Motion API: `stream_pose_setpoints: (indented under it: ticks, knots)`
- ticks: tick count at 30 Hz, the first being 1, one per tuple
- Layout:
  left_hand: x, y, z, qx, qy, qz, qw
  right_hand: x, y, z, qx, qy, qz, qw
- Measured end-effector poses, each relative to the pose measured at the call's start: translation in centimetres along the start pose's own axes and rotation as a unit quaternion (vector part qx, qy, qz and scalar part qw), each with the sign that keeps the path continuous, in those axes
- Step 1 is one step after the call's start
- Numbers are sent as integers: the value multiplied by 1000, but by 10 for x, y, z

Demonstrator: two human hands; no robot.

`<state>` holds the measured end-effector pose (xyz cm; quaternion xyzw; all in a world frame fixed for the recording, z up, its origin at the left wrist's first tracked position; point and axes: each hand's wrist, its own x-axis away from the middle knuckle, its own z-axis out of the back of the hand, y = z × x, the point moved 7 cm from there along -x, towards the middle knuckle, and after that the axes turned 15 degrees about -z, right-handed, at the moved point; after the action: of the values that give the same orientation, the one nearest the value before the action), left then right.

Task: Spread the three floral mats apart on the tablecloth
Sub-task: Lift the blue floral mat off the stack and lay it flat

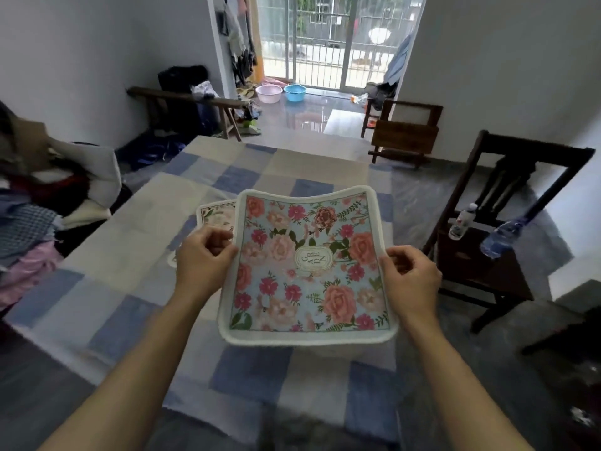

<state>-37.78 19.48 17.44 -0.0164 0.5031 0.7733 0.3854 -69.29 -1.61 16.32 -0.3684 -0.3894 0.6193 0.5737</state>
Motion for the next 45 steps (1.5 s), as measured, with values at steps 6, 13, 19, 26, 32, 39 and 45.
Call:
stream_pose_setpoints:
  ticks: [6, 13, 19, 26, 32, 39, 45]
  knots:
    - [12, 23, 0, 5, 48, -19, 999, -20, -10, 17, -10, -42, 14, 999]
    - [28, 34, -25, 29, 71, -1, 997, -64, -8, 28, 7, -81, 34, 996]
    - [19, 48, -70, -9, 97, 30, 995, -123, 0, 20, -57, -138, 54, 987]
    - [27, 85, -148, -60, 189, 96, 976, -235, 25, 8, -51, -256, 69, 963]
    - [46, 128, -199, -101, 247, 163, 950, -308, 25, 8, -17, -322, 107, 940]
    - [54, 131, -202, -133, 288, 185, 930, -329, 18, -44, 17, -389, 125, 912]
    - [45, 118, -219, -108, 337, 204, 913, -348, -13, -73, 37, -400, 183, 897]
